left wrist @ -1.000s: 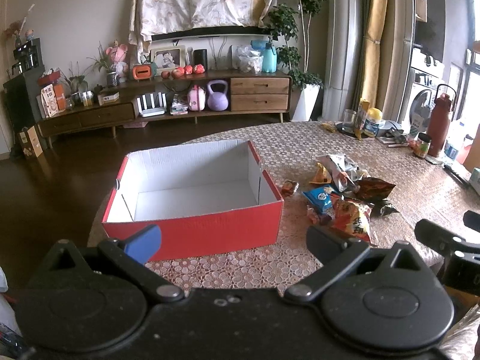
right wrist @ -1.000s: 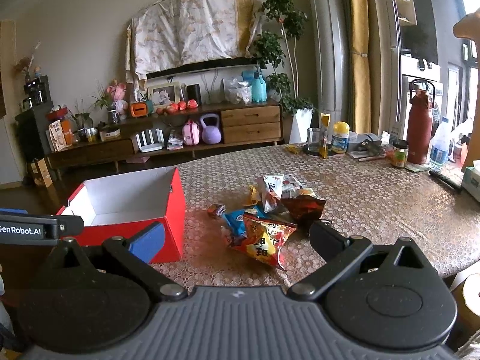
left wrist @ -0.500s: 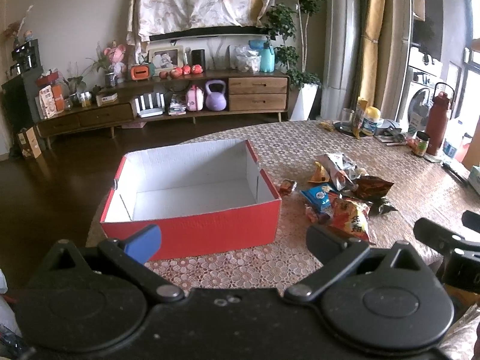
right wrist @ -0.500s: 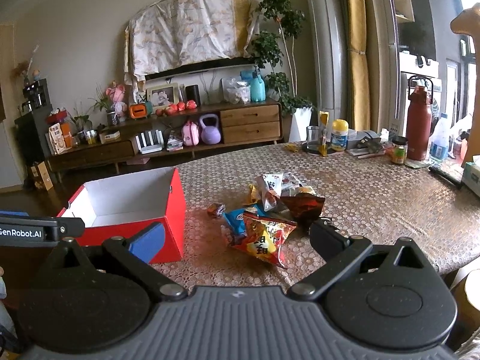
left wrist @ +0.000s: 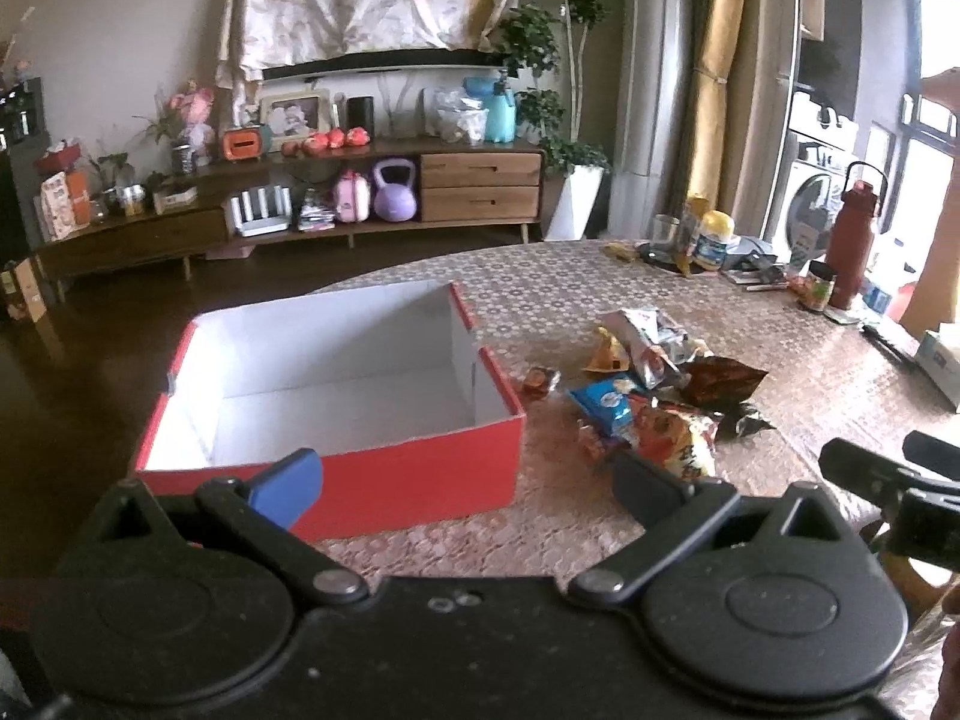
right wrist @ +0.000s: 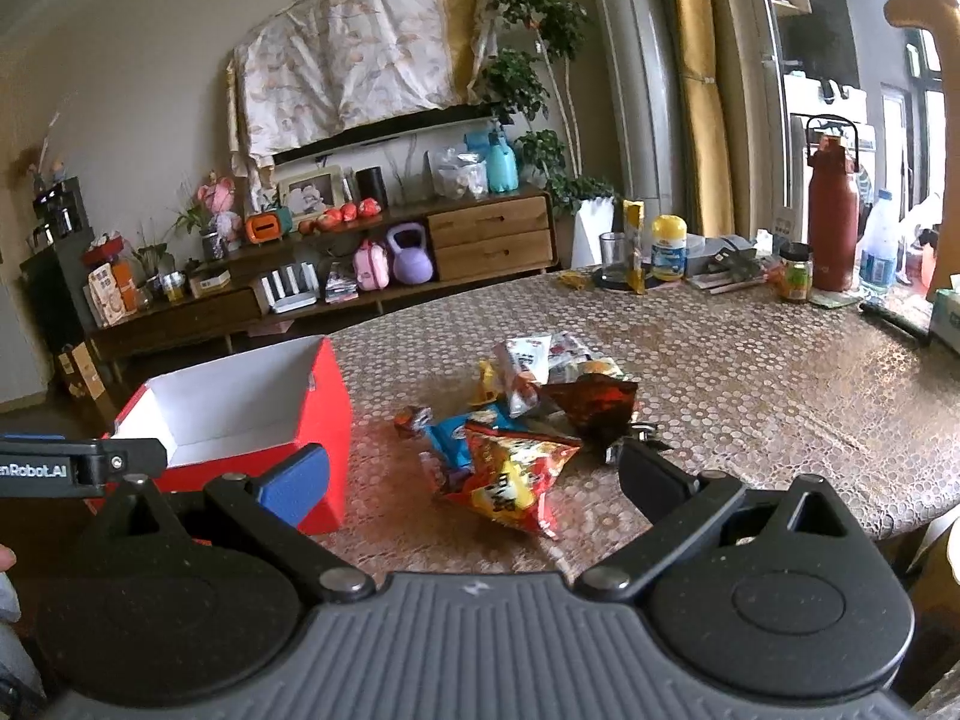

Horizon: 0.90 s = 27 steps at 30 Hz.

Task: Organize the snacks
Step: 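Grasp the yellow-red chip bag with the left gripper while the right gripper reaches toward the pile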

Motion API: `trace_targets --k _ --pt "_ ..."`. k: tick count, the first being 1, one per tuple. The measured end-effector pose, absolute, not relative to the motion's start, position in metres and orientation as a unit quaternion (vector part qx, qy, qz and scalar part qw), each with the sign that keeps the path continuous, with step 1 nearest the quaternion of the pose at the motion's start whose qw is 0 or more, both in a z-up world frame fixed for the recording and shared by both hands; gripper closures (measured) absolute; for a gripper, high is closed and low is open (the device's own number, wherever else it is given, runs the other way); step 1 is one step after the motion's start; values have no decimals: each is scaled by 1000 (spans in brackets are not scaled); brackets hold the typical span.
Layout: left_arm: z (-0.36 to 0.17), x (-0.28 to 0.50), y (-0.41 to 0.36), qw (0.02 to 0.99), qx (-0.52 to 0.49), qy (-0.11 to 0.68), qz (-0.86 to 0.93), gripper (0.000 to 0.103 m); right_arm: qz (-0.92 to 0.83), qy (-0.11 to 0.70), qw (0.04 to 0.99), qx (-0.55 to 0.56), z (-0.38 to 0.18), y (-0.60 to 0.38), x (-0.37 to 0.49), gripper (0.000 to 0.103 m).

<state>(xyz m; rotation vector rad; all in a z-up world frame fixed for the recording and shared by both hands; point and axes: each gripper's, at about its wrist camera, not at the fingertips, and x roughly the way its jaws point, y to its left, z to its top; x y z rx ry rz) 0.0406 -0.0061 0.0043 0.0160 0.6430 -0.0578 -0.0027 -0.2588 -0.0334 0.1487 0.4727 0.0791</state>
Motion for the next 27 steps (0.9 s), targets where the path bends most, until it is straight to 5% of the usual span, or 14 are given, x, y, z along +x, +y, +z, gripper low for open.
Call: trace_targets --k 27 --pt "-77 153 -134 912 49 375 -156 0 25 347 937 34 -99 -345 190 0"
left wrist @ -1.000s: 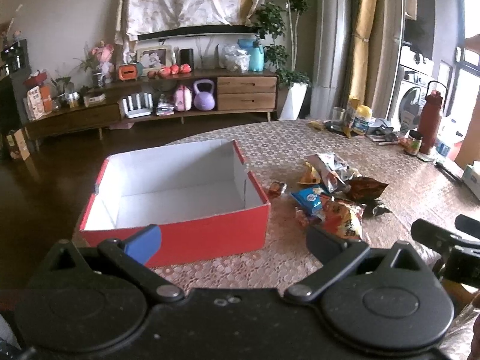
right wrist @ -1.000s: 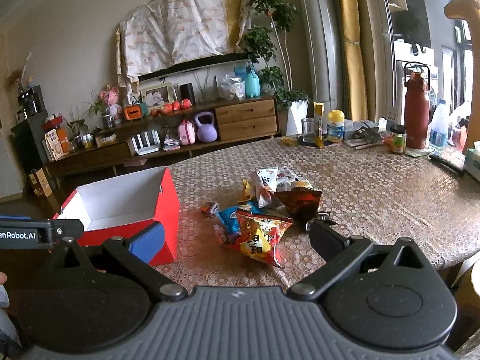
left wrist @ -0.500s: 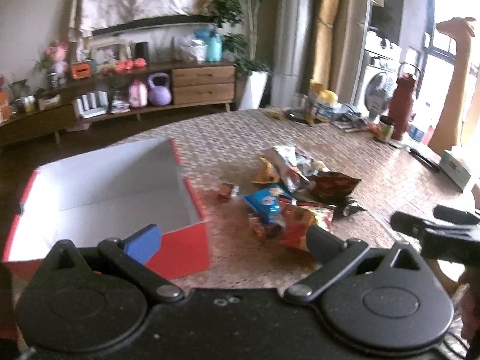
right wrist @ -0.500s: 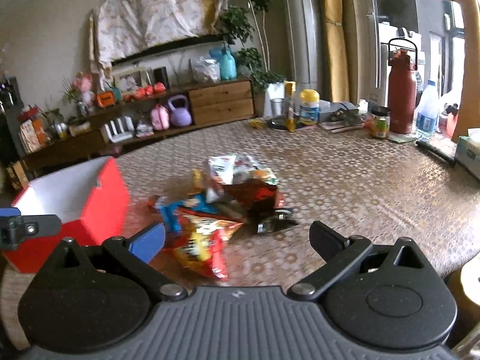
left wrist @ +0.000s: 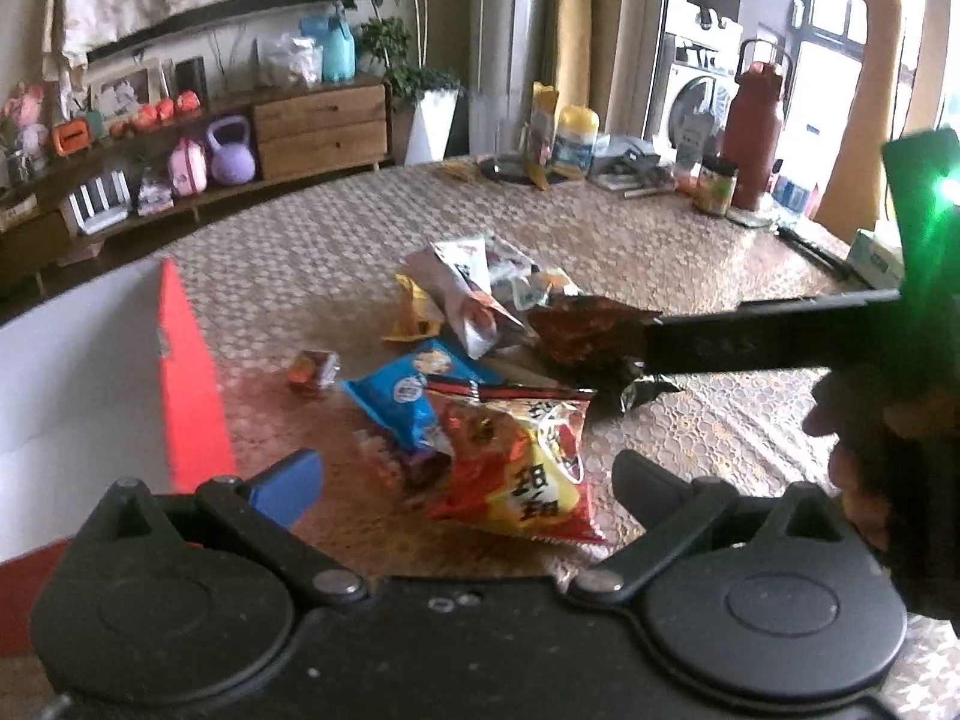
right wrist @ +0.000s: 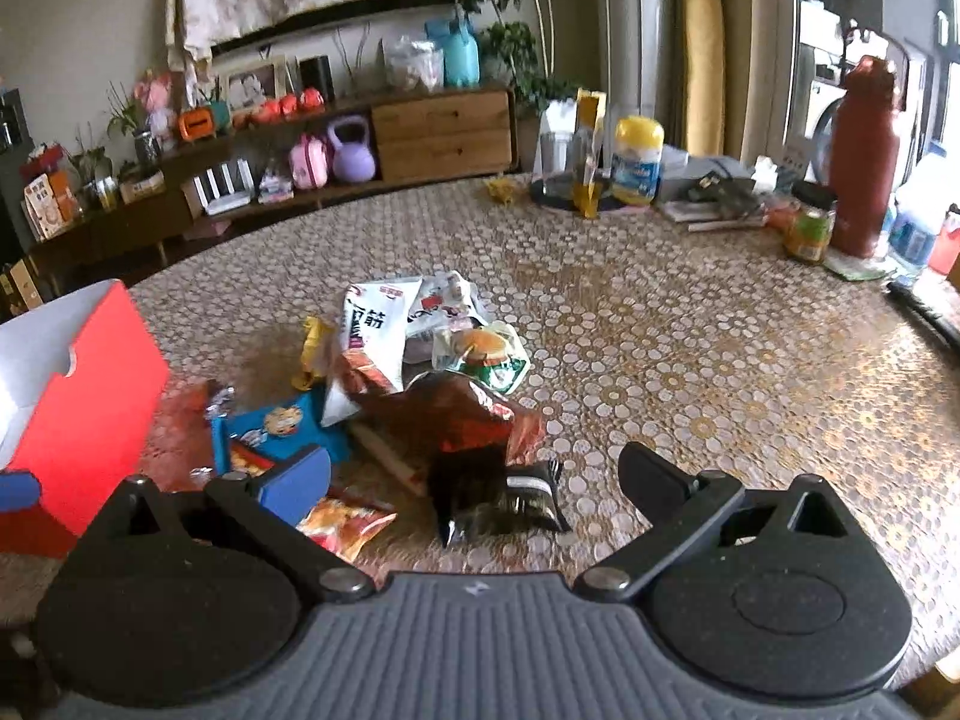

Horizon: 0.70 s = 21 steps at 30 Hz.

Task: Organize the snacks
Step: 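Grasp the yellow-red chip bag with the left gripper while the right gripper reaches toward the pile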

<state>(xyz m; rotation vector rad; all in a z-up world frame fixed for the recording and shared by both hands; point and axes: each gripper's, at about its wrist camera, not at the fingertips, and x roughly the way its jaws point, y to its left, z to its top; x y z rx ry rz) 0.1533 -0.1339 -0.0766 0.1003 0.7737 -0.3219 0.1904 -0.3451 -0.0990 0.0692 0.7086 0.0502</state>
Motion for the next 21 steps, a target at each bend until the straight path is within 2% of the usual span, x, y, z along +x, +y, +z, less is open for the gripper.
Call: trace_targets --k 6,10,13,15,20,21 --pt "-100 168 -153 904 60 392 -157 1 35 363 931 30 -114 -340 222 1" --pt "-114 178 -163 897 69 410 -151 3 42 375 926 21 -124 -334 238 6" --pt "-123 184 -167 892 70 421 -150 5 41 383 923 17 -131 -331 248 15" --pt "-127 187 -170 890 74 425 -149 9 39 389 920 20 -134 -332 254 24" --pt "-135 189 -178 884 87 431 -158 22 40 394 918 30 -139 -335 258 37" --pt "-136 189 -179 883 88 432 -160 29 41 394 918 31 -139 -335 258 39"
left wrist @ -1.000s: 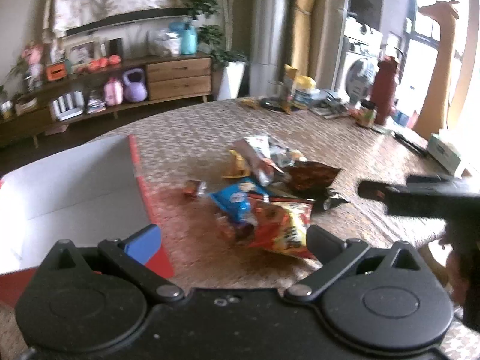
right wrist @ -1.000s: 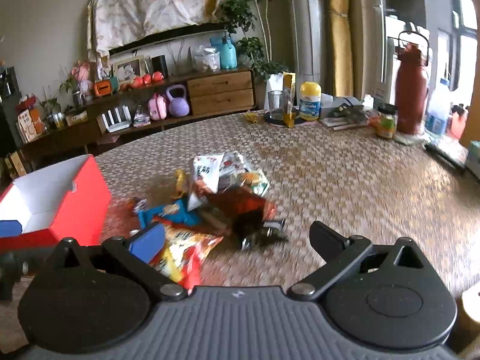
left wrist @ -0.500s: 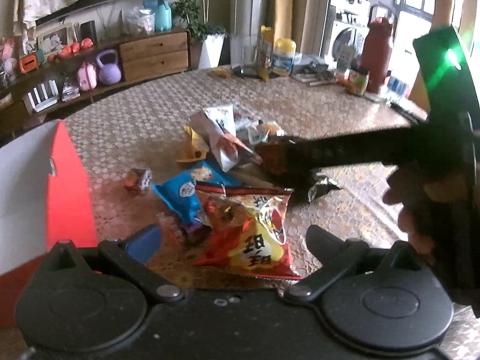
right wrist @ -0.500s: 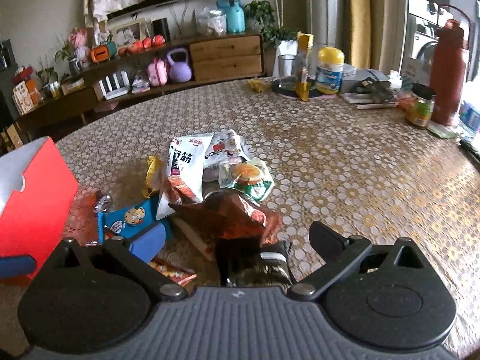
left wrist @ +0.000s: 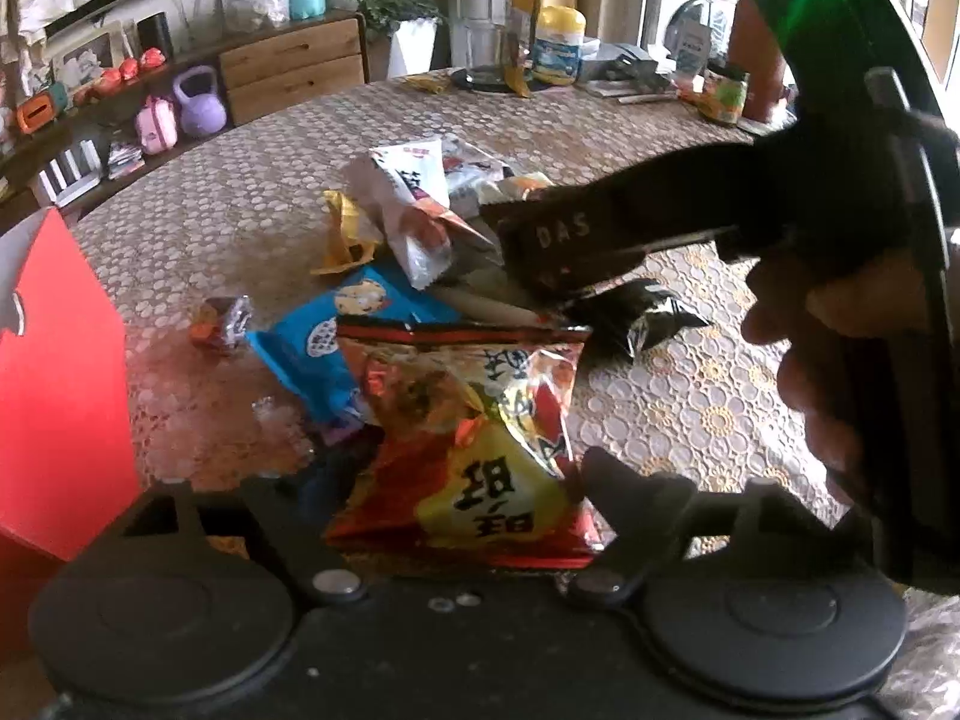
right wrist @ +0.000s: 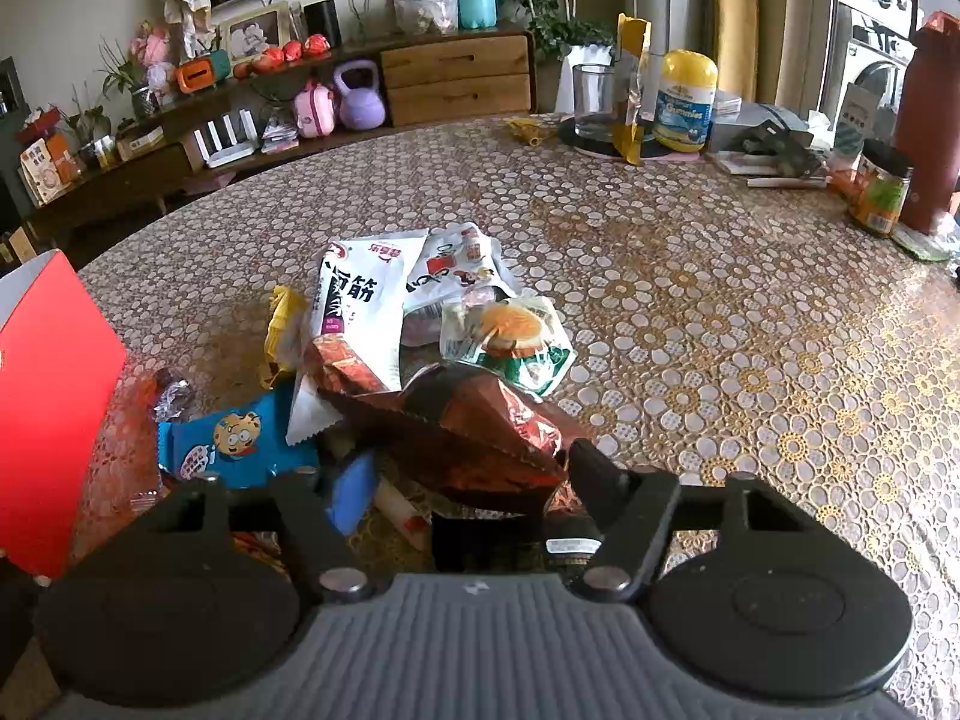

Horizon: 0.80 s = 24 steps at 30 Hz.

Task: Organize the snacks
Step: 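Grasp the yellow-red chip bag with the left gripper while the right gripper reaches toward the pile, then grasp the brown Oreo bag with the right gripper while the left gripper lifts the chip bag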

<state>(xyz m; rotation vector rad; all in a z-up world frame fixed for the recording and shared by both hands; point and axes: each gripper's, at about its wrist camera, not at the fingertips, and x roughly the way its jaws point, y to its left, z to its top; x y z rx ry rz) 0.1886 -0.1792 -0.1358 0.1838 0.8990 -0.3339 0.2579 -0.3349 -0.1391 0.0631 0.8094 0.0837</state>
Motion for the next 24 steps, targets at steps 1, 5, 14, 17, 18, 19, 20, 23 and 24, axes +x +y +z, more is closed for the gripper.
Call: trace_targets --k 1,5,14,17,18,19,20,23,24 --pt "-136 189 -180 882 90 432 -162 31 40 393 918 29 -139 -335 258 40" --pt "-136 188 -178 884 95 430 -160 35 38 388 920 31 -135 -335 256 56" --pt "-127 187 -171 888 99 422 -153 44 36 372 926 43 -120 -338 245 68" --pt "-121 185 -166 890 89 420 -153 44 34 367 929 37 -114 -337 239 69" --pt "-118 184 -164 891 87 419 -153 44 35 365 930 39 -111 -337 237 70" --pt "-116 183 -162 891 85 419 -153 44 36 363 930 42 -108 -338 234 70" --pt "-113 181 -160 891 82 419 -153 44 36 361 931 44 -105 -338 231 70" --pt "-102 177 -151 893 67 418 -153 44 41 351 934 43 -92 -337 219 71" --pt "-98 175 -148 893 63 419 -152 44 44 348 935 44 -88 -336 215 71"
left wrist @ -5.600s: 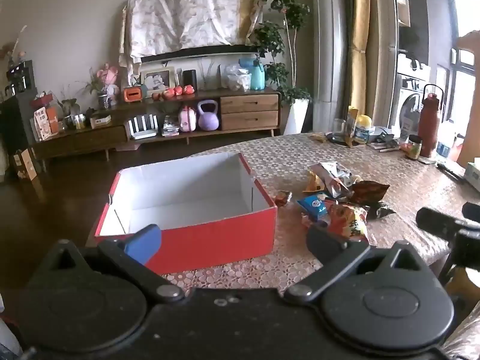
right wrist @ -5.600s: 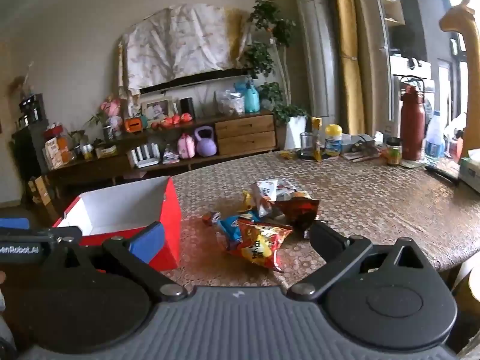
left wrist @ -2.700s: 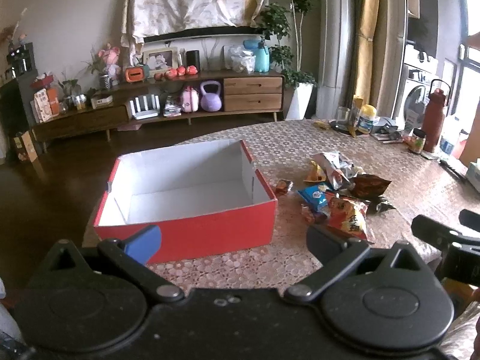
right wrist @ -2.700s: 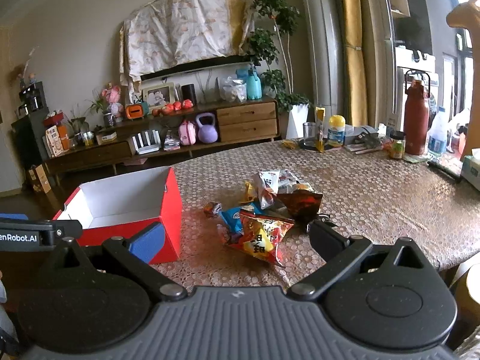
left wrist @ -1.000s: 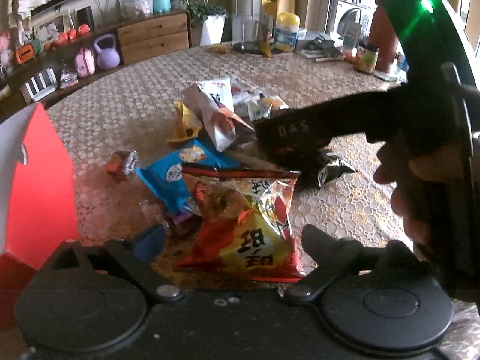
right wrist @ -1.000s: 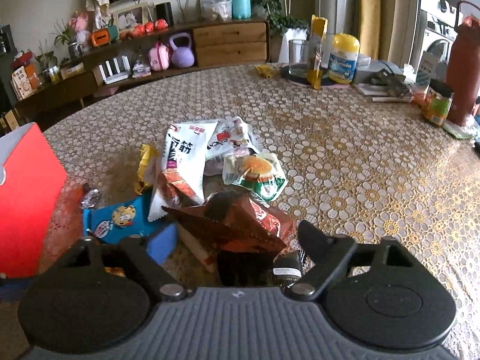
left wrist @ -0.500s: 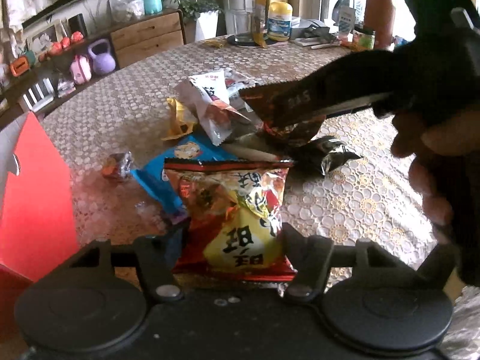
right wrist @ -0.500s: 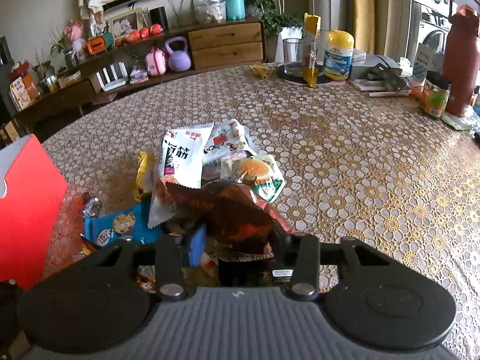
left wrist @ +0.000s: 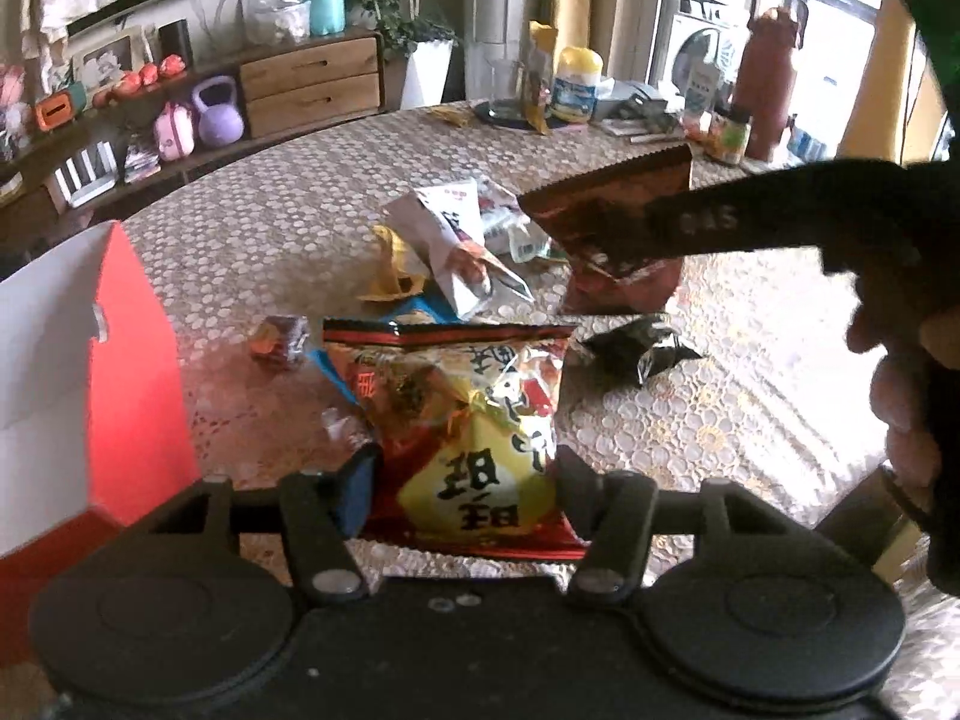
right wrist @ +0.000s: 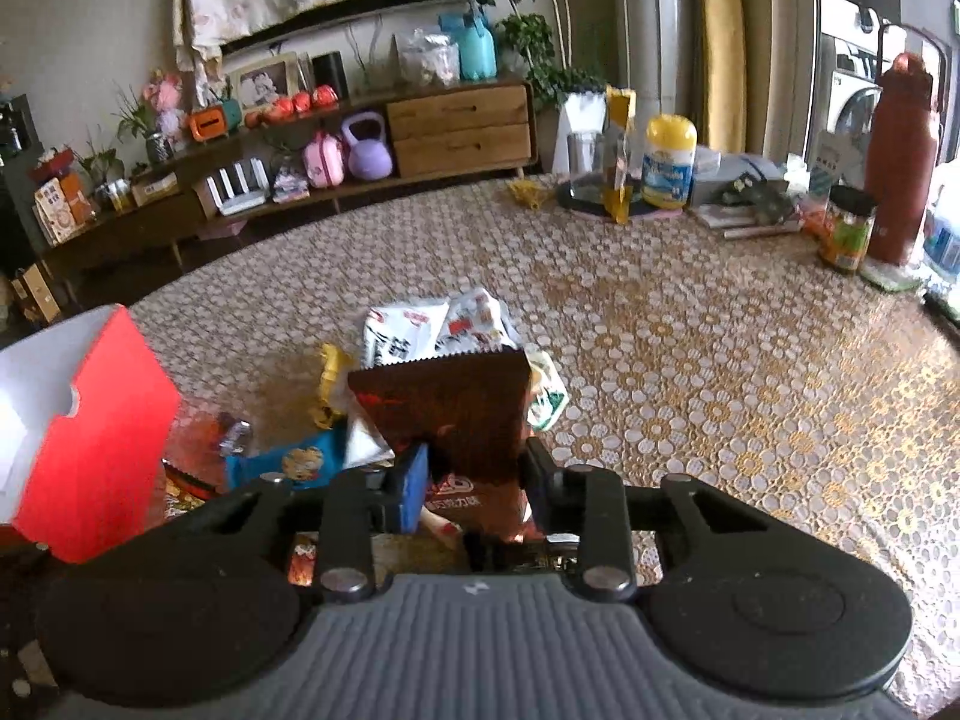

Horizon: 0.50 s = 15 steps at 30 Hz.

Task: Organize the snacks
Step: 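Grasp the brown Oreo bag with the right gripper while the left gripper lifts the chip bag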

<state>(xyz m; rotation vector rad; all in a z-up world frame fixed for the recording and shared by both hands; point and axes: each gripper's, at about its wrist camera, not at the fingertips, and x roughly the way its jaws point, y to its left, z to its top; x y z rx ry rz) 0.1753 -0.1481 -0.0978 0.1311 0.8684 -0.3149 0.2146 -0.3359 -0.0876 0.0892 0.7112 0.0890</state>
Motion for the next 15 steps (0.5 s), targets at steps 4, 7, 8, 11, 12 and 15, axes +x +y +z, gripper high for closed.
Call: trace_targets --k 4,7,8,11,12,15 --pt "-80 168 -136 898 50 411 -151 44 53 334 940 48 -68 -332 198 73" --pt "-69 162 -128 901 43 403 -152 44 61 328 942 41 -60 -326 187 77" --pt "-67 161 -126 902 42 402 -152 44 63 330 941 38 -61 -324 186 78" --pt "-59 154 -117 904 42 397 -153 44 67 347 934 46 -69 -324 185 80" --pt "-57 152 -114 904 43 396 -154 44 71 353 931 52 -72 -325 184 81" --pt "-50 146 -102 904 41 395 -156 44 78 362 927 54 -78 -322 176 82"
